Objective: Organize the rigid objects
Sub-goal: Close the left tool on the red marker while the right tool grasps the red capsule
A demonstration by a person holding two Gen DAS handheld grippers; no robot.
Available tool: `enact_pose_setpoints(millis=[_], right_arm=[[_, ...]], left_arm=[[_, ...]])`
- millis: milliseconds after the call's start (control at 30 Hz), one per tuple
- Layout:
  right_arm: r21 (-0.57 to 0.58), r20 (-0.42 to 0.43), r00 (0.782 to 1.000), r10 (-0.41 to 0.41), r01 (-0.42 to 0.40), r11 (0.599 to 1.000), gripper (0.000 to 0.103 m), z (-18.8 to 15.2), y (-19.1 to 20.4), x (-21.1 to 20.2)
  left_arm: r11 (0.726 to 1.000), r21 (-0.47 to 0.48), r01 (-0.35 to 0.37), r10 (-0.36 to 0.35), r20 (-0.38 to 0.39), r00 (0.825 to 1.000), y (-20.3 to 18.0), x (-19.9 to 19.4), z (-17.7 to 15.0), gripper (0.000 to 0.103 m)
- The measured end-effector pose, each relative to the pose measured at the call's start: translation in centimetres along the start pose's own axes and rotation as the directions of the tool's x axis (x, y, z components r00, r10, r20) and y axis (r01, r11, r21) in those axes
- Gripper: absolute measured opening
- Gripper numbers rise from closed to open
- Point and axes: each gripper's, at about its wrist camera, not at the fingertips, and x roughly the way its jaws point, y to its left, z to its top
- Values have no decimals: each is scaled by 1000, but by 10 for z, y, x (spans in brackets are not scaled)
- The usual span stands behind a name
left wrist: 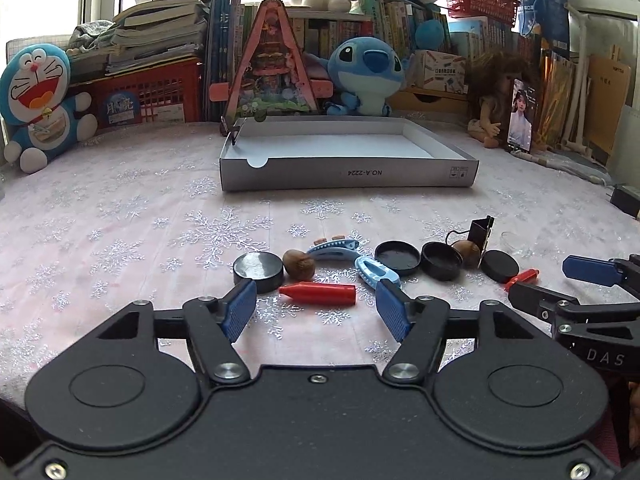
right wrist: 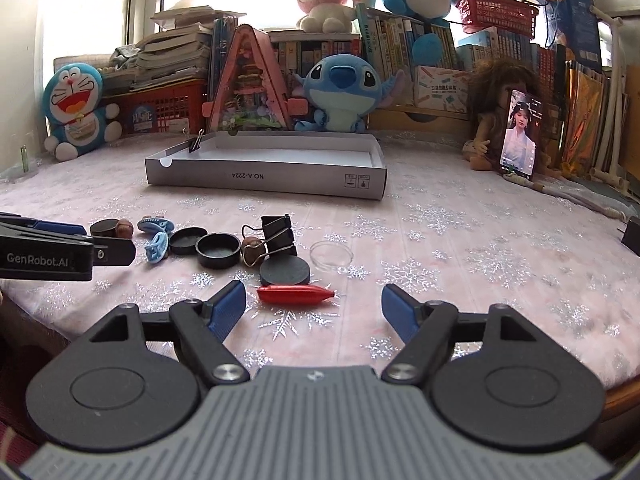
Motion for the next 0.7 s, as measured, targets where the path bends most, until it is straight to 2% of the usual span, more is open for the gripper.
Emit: enact_pose_setpoints(millis=[267,433,533,667,700], right_arm=[[0,3,1000,0,0,1000,84,0,-1,5],[-5,29,999,-35,35,999,84,-3,-2,8],[13,26,1000,-16,16,1000,84,-3,-4,9],[14,22,1000,-21,20,1000,83,-5,-2,11],[21,22,1000,-20,19,1000,83,-5,-2,11]], left_arm=[[999,37,-21,21,14,1000,-9,7,-5,63],[998,50,-30,29,24,999,-11,9,-7,61],[998,56,-33,32,27,999,-13,10,-9,59],[997,71,-35,33,33,999,-16,9,-10,43],[997,74,-40,37,36,999,-16,8,-10,42]])
